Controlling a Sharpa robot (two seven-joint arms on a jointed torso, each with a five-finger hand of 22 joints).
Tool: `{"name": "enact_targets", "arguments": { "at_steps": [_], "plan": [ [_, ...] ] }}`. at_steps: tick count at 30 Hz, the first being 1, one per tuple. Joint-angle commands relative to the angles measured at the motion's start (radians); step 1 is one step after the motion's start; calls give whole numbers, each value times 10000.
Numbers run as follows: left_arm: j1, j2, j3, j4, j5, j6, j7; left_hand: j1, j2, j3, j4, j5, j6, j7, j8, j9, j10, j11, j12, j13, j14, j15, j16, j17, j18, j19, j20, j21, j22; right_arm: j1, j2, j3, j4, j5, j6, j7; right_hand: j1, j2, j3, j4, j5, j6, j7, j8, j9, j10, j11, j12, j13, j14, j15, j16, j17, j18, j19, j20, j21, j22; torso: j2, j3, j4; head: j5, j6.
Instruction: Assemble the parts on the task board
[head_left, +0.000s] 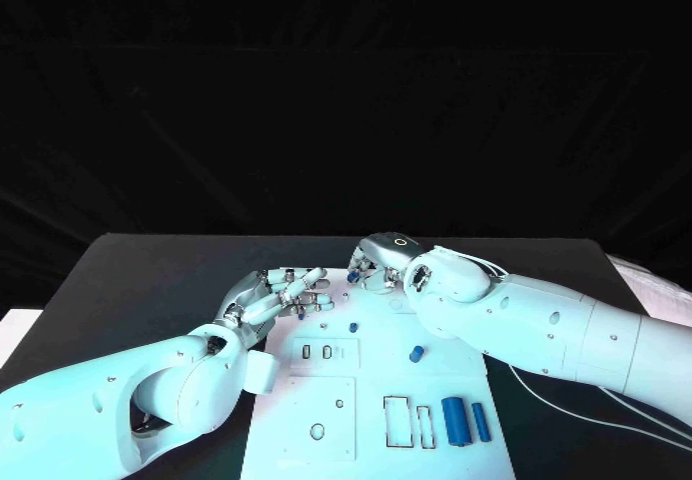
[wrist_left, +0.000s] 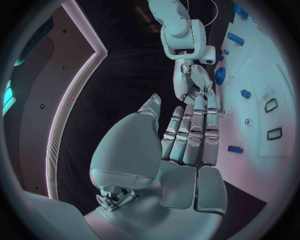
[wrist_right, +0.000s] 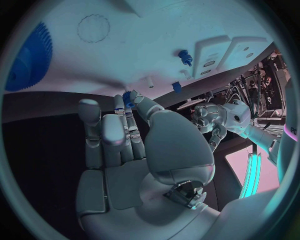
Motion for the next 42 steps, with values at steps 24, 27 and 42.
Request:
{"name": "enact_targets", "arguments": {
  "at_steps": [24, 27, 42],
  "plan": [
    [26, -39, 13, 28, 12, 94, 29, 36, 114, -21, -101, -40, -46, 96, -75, -11, -62, 52, -80, -13, -13, 39, -62, 22, 105, 87, -7, -74, -22, -28, -472, -35, 516, 118, -484, -217, 169, -1095, -376, 731, 99, -2055, 708, -124, -80, -2373, 702, 117, -13, -68, 528, -140, -659, 12, -579, 560, -59, -487, 4, 6, -13, 14, -29],
    [26, -82, 13, 30, 12, 95, 31, 36, 114, -21, -101, -40, -46, 96, -75, -11, -62, 52, -80, -13, -13, 39, -62, 22, 105, 87, -7, -74, -22, -5, -1130, -5, 1144, 367, -577, -216, 273, -1060, -446, 781, 224, -1810, 665, -62, -44, -2088, 644, 341, 12, -31, 489, -30, -540, -8, -491, 541, 48, -347, -11, 9, -52, -3, -14],
    [26, -190, 13, 3, 12, 150, 20, 36, 115, -28, -110, -40, -59, 98, -87, -13, -70, 54, -86, -13, -14, 41, -70, 25, 105, 90, -5, -83, -24, 180, -3164, 63, 2081, 3120, 645, -847, 104, -1411, -1762, 1494, 1137, -2049, 102, -48, -46, 985, -178, 6449, 5311, 585, -83, 2354, 3068, -582, 1306, -76, 1993, 2824, -98, 66, -263, 3, -49]
  ]
}}
